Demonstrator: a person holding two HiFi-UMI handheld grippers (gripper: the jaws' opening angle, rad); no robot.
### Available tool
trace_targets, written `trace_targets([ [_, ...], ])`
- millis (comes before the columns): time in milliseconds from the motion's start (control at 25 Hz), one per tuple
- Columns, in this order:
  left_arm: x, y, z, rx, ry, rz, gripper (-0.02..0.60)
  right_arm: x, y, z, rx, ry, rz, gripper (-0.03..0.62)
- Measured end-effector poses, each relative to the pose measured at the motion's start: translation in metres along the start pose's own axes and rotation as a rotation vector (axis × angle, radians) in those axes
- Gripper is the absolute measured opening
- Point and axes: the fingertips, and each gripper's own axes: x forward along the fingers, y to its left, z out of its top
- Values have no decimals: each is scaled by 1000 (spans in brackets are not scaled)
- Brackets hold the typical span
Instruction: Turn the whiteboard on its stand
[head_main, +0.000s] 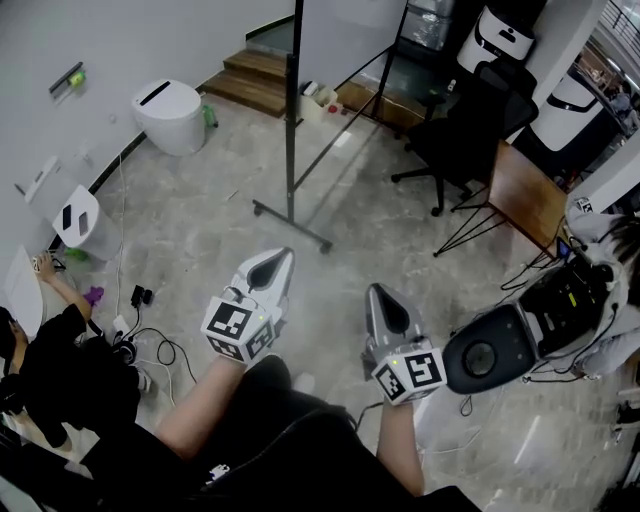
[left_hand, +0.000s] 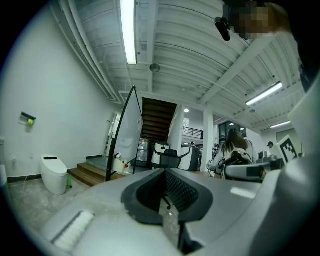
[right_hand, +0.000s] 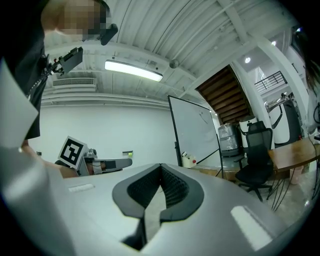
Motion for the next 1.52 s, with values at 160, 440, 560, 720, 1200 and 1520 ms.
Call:
trace_targets([
  [160, 11, 0, -6, -2, 21, -9, 3, 8, -8, -2, 3, 9, 0, 6],
  [440, 44, 23, -8, -14, 25, -21, 3, 42, -25, -3, -3, 26, -9, 6],
  [560, 67, 41, -6, -9, 23, -33, 3, 66, -41, -5, -3, 28, -22, 6],
  [720, 95, 71, 1, 8, 21, -50, 3, 105, -49, 4, -17, 16, -22, 6],
  [1200, 166, 167, 32, 6, 17, -46, 3, 212, -72, 30, -42, 1, -50, 6],
  [1520, 209, 231, 44, 13, 18, -77, 3, 274, -79, 35, -55, -3, -105, 6],
])
